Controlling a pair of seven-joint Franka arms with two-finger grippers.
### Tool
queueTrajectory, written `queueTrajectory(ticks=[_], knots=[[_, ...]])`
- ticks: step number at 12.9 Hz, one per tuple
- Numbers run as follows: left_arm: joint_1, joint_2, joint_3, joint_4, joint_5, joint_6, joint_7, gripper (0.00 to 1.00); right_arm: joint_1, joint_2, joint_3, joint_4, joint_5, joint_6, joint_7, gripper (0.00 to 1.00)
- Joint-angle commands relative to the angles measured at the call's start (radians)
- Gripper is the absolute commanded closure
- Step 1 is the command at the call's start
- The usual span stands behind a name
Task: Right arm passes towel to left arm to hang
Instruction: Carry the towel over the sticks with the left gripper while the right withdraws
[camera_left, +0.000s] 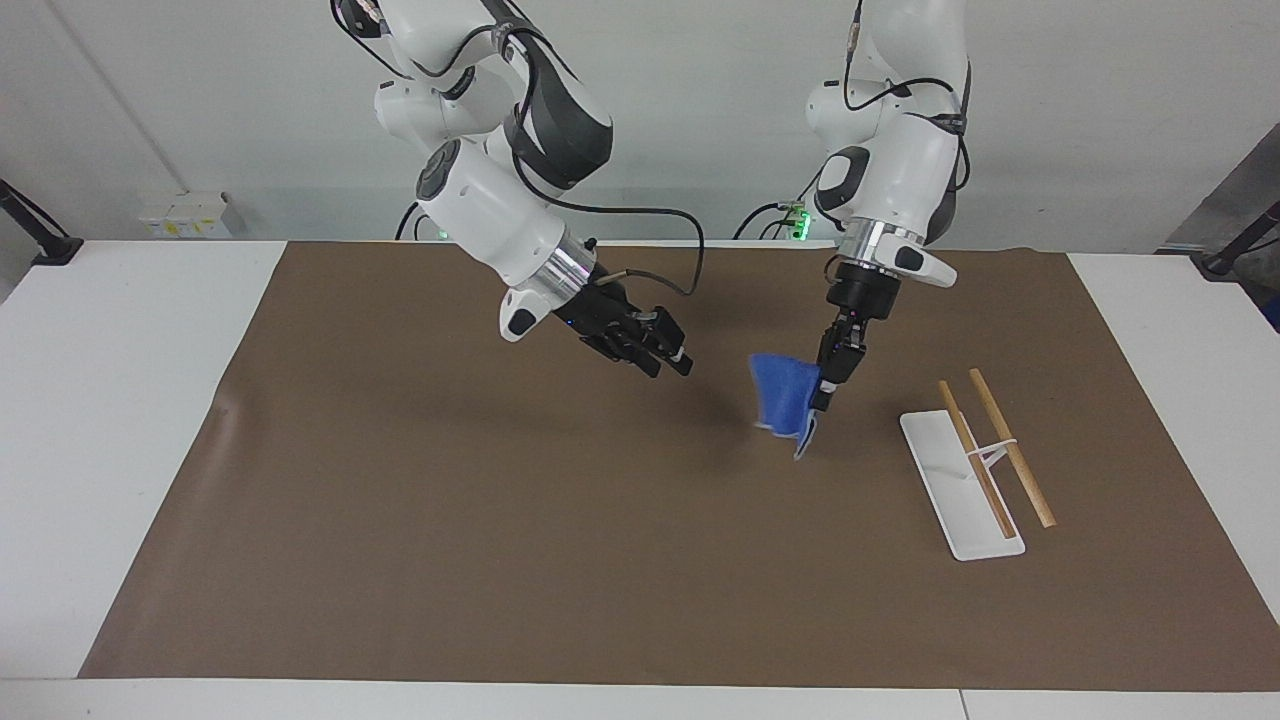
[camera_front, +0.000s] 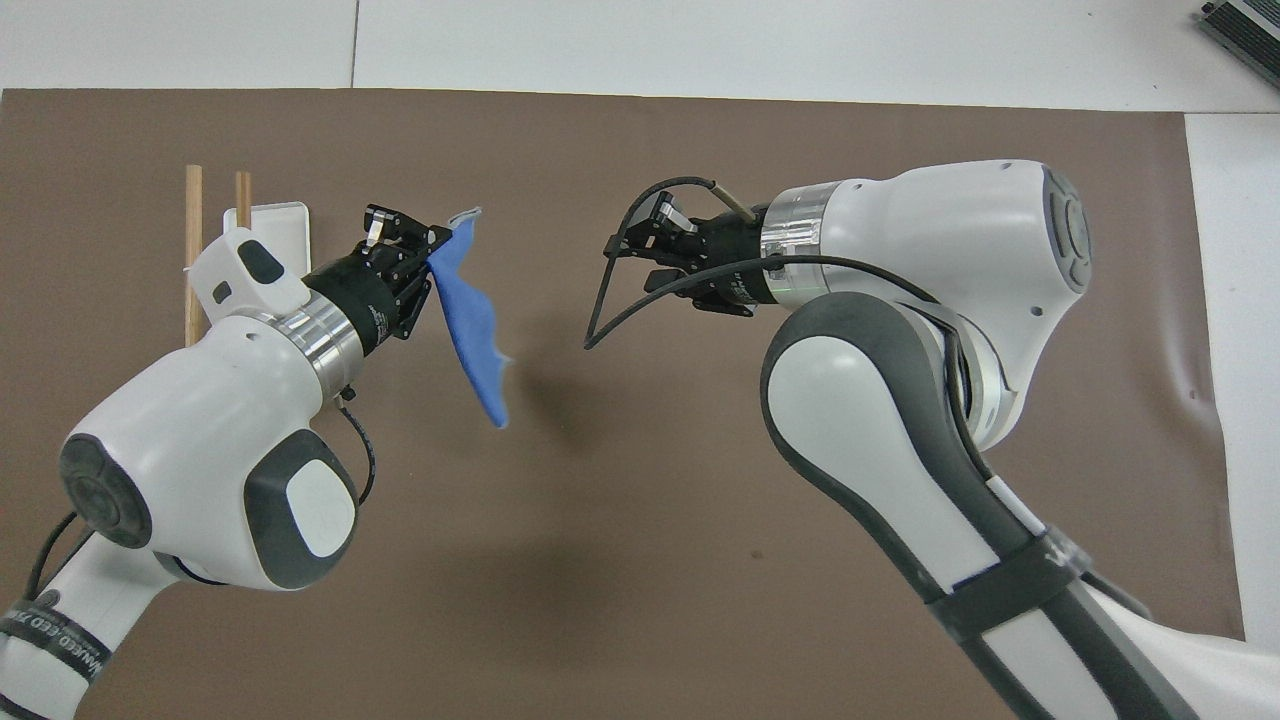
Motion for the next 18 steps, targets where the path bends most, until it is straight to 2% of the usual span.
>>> queueTrajectory(ticks=[1,3,5,8,11,14,18], knots=[[0.095,-0.01,-0.005,0.003,-0.018,-0.097,0.119,1.0,-0.088,-0.077,0.006,-0.025,-0.232,-0.128,-0.011,0.0],[0.196,-0.016,-0.005,-0.006,-0.016,-0.155,0.182,1.0,-0.122,-0.114,0.006,-0.024,-0.406,-0.191,-0.011,0.0],[0.267,-0.021,-0.003,-0.003,-0.016,-0.212,0.275,1.0,-0.156,-0.13,0.006,-0.018,-0.458,-0.246,-0.016,0.0],[0.362,-0.013,-0.002,0.019,-0.016,-0.217,0.423,1.0,-0.162,-0.139,0.006,-0.015,-0.556,-0.297,-0.02,0.0],[0.453,-0.002,-0.002,0.049,-0.016,-0.212,0.523,1.0,-0.168,-0.148,0.003,-0.015,-0.578,-0.328,-0.02,0.0],[0.52,0.037,-0.002,0.12,-0.015,-0.203,0.541,1.0,-0.185,-0.157,0.002,-0.015,-0.578,-0.335,-0.066,0.0],[0.562,0.025,0.0,0.083,-0.016,-0.203,0.56,1.0,-0.232,-0.182,0.0,-0.01,-0.58,-0.389,-0.179,0.0]])
